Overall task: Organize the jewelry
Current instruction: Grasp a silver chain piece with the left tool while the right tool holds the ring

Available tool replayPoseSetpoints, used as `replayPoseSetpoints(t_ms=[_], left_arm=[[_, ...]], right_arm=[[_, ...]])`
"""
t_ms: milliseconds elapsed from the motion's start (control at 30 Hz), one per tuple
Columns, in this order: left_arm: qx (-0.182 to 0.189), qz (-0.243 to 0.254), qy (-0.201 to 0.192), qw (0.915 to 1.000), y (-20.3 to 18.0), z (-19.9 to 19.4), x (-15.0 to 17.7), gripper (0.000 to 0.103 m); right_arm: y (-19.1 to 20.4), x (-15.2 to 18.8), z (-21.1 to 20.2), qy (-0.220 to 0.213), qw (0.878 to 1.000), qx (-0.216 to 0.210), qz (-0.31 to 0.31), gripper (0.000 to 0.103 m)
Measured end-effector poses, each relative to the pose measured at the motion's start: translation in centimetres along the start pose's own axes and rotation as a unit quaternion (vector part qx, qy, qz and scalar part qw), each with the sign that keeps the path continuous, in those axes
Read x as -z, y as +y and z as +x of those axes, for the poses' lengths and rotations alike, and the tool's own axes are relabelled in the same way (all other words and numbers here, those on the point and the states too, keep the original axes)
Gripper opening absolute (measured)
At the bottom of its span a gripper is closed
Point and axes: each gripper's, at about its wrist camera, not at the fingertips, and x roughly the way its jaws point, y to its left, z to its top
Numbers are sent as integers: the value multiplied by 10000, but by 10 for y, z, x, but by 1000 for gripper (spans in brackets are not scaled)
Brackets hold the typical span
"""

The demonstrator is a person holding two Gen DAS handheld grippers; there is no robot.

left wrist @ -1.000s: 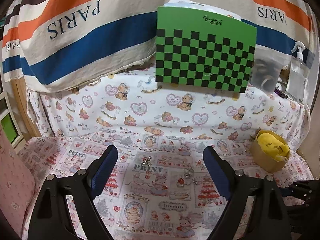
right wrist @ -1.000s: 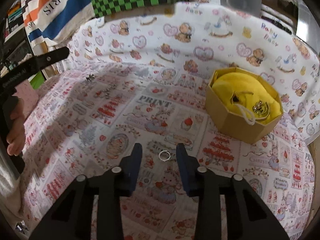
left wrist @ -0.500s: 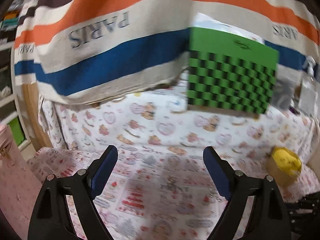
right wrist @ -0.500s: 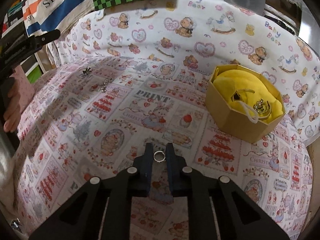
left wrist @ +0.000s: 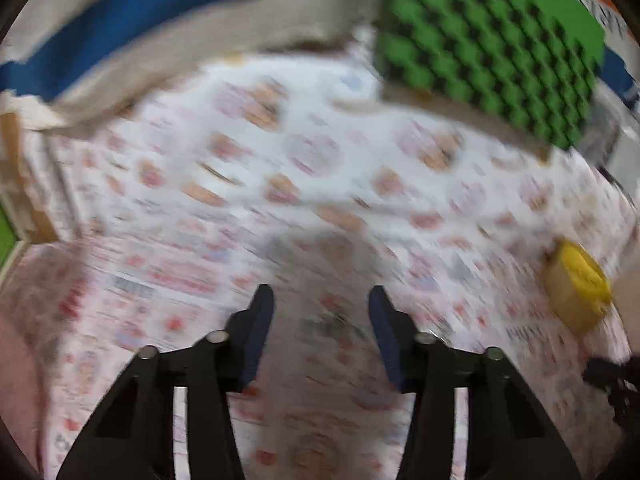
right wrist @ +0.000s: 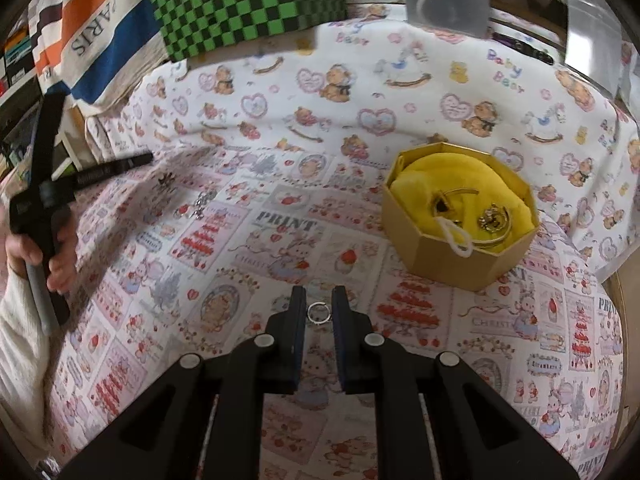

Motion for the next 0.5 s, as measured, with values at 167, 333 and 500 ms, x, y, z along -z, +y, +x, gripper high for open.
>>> replayPoseSetpoints(t_ms=[167,333,500], left_arm=[[-182,231,157,9994,-14,13,0,36],[-235,137,319,9991,-12,27,-1,31],[-215,-49,468,9987,-6,40,-1,17]], right_arm=[[-5,-2,-3,-32,9999,25,114,12],[-5,-2,-7,-97,9999,38,126,12],[-10,-3,-10,-153,9996,71,241,12]])
